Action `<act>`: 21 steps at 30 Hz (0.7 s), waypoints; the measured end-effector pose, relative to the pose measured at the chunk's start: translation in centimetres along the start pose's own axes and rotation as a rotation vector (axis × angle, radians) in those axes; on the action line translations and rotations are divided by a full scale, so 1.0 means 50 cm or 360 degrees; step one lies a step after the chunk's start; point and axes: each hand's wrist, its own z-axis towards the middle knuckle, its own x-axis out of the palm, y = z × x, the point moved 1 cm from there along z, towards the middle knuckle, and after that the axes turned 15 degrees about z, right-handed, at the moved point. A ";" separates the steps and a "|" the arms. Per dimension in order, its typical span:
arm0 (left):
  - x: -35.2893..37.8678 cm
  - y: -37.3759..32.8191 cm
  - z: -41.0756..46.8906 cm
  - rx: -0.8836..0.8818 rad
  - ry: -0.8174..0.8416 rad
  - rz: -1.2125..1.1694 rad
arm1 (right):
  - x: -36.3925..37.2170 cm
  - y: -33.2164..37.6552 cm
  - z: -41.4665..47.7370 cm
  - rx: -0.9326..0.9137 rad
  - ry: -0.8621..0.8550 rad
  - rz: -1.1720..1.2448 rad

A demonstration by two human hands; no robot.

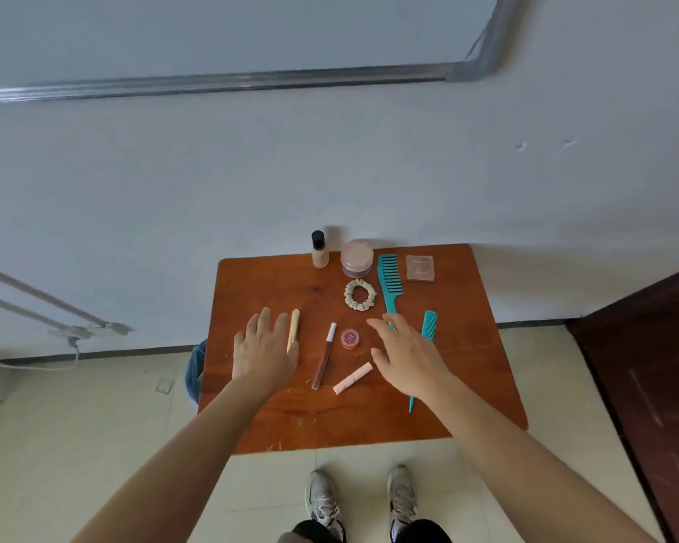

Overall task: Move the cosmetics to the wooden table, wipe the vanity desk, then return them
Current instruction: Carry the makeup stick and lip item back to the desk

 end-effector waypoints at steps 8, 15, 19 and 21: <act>0.114 -0.040 0.067 -0.0101 0.0159 -0.0277 | 0.128 -0.047 0.003 -0.0181 0.0341 0.0101; 0.100 -0.047 0.082 -0.0124 0.0080 -0.0490 | 0.108 -0.052 0.007 -0.0276 0.0323 0.0107; 0.024 -0.048 0.088 -0.0101 -0.0132 -0.0520 | 0.020 -0.056 0.031 -0.0248 0.0086 0.0116; -0.039 -0.053 0.094 -0.0065 -0.0288 -0.0525 | -0.035 -0.058 0.046 -0.0194 -0.0055 0.0056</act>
